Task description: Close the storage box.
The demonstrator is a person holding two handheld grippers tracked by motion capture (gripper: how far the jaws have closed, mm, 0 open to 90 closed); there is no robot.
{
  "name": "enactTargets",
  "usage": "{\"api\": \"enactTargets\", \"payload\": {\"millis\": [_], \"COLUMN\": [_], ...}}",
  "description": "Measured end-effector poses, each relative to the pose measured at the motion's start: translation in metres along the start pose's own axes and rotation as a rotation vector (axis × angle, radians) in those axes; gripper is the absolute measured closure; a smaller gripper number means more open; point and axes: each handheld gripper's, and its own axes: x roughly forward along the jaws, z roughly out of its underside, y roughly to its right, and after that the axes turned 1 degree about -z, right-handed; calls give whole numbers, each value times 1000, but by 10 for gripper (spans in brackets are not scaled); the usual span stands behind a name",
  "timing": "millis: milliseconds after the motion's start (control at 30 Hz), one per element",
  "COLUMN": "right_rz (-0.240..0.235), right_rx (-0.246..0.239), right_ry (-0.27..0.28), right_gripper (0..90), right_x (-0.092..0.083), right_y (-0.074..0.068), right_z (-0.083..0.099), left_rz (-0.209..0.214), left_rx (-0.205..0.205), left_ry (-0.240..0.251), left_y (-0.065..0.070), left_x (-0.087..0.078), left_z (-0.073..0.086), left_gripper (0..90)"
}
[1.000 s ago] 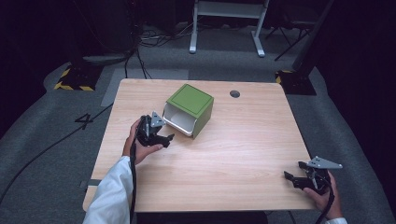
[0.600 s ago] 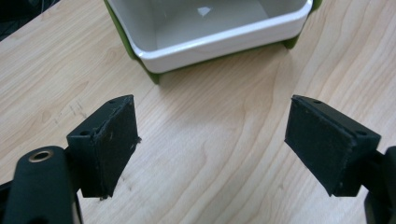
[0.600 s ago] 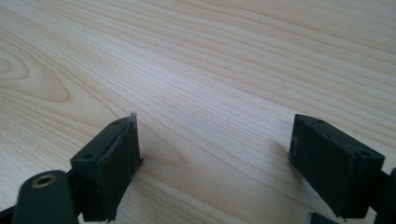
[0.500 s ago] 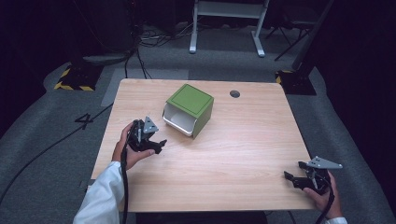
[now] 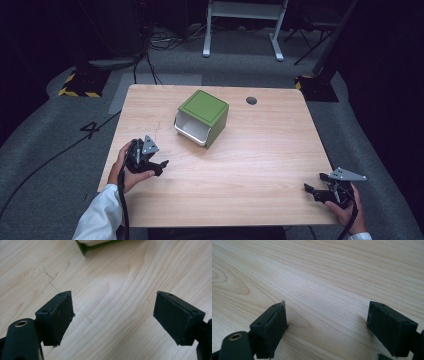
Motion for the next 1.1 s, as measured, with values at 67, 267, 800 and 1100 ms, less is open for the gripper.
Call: {"api": "enactTargets", "payload": {"millis": [67,267,800,1100], "right_rz": [0,0,0,0], "right_rx": [0,0,0,0], "right_ry": [0,0,0,0], "right_gripper": [162,162,162,162], "right_x": [0,0,0,0], "right_y": [0,0,0,0], "right_z": [0,0,0,0], "left_rz": [2,3,59,67], "left_rx": [-5,-13,-93,-141], "left_ry": [-3,-26,-27,-7], "left_y": [1,4,3,4], "left_x": [-2,-3,1,5], "left_z": [10,28,62,75], "left_gripper": [166,166,169,161]}}
